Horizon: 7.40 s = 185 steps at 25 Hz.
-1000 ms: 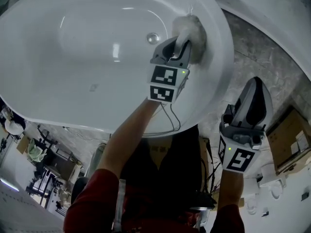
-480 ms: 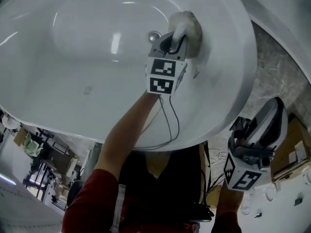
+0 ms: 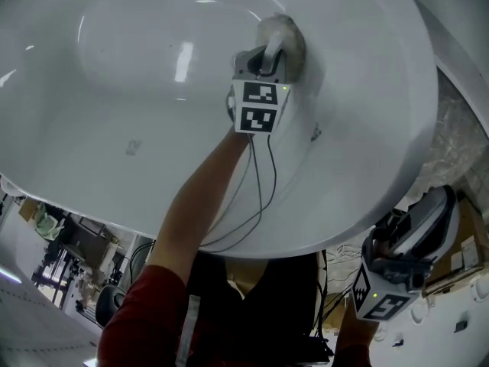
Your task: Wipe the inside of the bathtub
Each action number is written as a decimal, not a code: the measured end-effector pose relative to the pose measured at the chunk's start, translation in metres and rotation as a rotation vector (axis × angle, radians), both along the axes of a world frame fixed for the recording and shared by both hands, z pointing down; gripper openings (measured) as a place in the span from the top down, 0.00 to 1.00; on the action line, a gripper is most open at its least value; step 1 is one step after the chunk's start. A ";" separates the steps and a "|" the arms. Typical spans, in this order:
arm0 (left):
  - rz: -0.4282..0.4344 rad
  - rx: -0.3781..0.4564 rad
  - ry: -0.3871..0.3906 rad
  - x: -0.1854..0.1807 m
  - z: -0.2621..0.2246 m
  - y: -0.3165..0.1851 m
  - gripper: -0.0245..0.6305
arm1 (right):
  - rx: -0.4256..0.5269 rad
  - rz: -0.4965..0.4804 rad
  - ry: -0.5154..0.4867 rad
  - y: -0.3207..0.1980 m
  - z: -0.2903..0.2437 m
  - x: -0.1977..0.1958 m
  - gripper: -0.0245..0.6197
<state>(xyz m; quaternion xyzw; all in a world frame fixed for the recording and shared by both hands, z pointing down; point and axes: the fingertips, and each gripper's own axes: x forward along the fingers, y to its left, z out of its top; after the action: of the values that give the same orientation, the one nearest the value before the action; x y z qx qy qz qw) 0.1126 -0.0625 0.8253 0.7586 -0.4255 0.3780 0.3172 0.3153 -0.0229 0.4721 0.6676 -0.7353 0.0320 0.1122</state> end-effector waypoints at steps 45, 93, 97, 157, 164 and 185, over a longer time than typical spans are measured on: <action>0.300 -0.025 0.223 0.083 -0.321 0.119 0.81 | 0.156 0.146 0.002 0.043 -0.207 -0.032 0.95; 0.157 -0.161 -0.140 -0.014 0.037 0.067 0.81 | 0.040 -0.115 -0.097 -0.014 -0.060 -0.059 0.95; 0.175 -0.166 -0.176 -0.020 0.051 0.063 0.81 | 0.007 -0.112 -0.138 -0.015 -0.053 -0.068 0.95; 0.442 -0.156 0.269 0.055 -0.231 0.168 0.81 | 0.117 0.078 -0.038 0.081 -0.168 -0.058 0.95; 0.408 -0.198 0.255 0.039 -0.162 0.155 0.81 | 0.083 -0.006 -0.073 0.053 -0.124 -0.072 0.95; 0.299 -0.200 -0.012 -0.030 0.034 0.112 0.81 | 0.047 -0.188 -0.176 0.026 -0.057 -0.103 0.95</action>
<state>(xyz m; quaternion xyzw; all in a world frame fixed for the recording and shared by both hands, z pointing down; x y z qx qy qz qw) 0.0829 0.0493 0.8592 0.7757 -0.2700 0.4661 0.3288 0.2121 0.0032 0.4152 0.5927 -0.8023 0.0623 0.0342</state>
